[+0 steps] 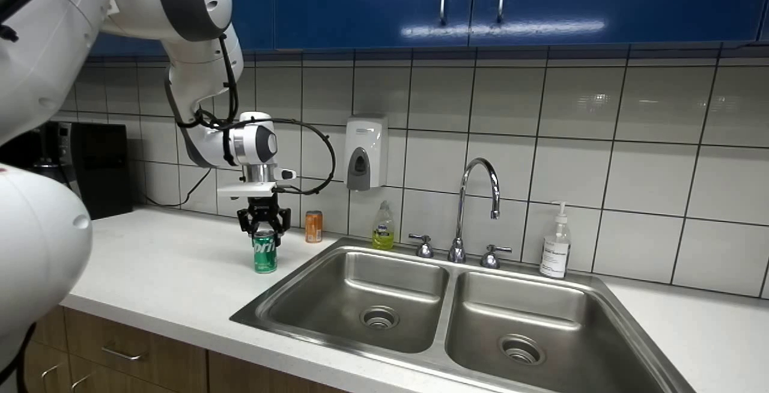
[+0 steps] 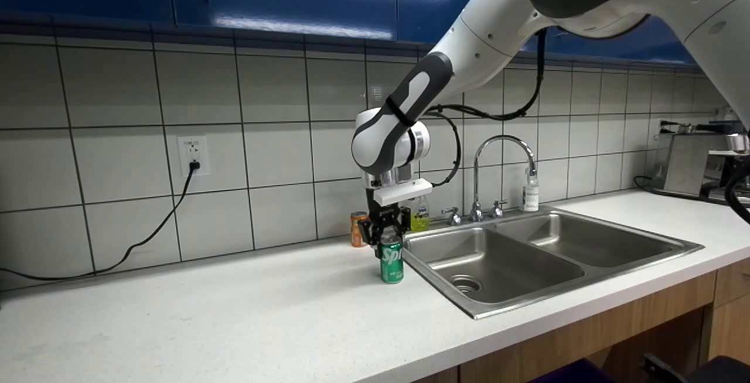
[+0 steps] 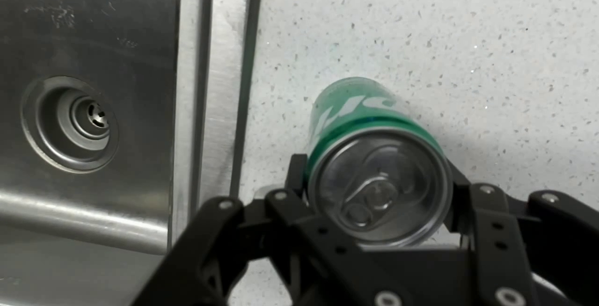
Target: Put the green can in the sink on the left.
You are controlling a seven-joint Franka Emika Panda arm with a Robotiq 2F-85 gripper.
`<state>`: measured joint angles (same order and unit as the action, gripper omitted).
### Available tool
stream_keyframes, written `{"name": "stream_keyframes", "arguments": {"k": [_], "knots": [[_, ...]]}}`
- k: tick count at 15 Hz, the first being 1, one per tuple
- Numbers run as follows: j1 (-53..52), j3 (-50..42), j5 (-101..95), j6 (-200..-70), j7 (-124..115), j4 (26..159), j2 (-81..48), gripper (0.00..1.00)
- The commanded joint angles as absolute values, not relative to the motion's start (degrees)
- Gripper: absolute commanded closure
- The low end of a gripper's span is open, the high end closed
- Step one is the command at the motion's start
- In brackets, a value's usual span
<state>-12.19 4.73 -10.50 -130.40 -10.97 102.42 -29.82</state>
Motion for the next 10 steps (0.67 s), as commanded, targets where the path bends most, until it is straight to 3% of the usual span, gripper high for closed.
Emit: {"name": "stream_keyframes", "arguments": {"k": [1,10], "knots": [[-12.84,4.40,-10.26,-127.34,-10.13,101.44,-28.05,0.61],[-12.39,4.04,-10.45,-125.18,-10.53,102.09,-24.10,0.61]]}}
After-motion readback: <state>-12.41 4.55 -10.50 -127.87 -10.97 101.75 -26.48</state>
